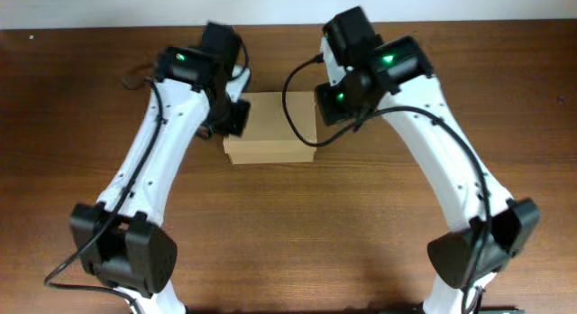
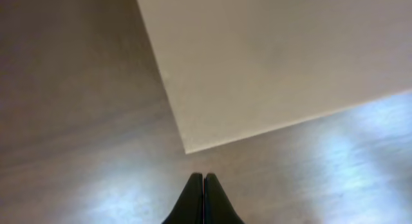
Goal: Pack container
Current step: 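Press the closed lid down with both grippers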
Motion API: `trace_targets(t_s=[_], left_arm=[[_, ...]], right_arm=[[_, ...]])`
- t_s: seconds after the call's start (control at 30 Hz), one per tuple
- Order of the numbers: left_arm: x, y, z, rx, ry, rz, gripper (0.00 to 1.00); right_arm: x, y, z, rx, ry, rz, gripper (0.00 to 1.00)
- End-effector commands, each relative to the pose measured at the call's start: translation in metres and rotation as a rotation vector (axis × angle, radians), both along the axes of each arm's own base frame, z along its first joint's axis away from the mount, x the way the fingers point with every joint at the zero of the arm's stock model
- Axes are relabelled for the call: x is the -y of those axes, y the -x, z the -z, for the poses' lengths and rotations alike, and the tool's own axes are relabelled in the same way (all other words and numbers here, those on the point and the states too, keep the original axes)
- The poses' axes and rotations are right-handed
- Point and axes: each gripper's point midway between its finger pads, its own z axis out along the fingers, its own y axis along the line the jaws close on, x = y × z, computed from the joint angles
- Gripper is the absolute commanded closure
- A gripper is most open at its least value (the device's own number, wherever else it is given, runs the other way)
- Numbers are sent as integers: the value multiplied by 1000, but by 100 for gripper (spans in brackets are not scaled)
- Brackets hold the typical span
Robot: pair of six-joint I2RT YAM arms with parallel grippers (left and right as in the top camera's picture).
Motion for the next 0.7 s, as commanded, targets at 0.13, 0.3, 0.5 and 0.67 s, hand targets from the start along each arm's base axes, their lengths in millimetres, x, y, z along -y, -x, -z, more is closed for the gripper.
trace_targets(t_s=[0.13, 0.3, 0.5, 0.67], left_arm=[[-5, 13, 42, -63, -16, -14, 98], [-3, 8, 49, -47, -3, -13, 98], [-2, 6, 65, -50, -4, -1, 98], [-1, 3, 73, -50, -5, 10, 98]], right_arm=[[-20, 12, 58, -123, -62, -46, 96], [-28, 10, 69, -123, -103, -59, 96], [-38, 7, 78, -114, -151, -75, 96], [-39, 11, 90, -130, -154, -79, 96]])
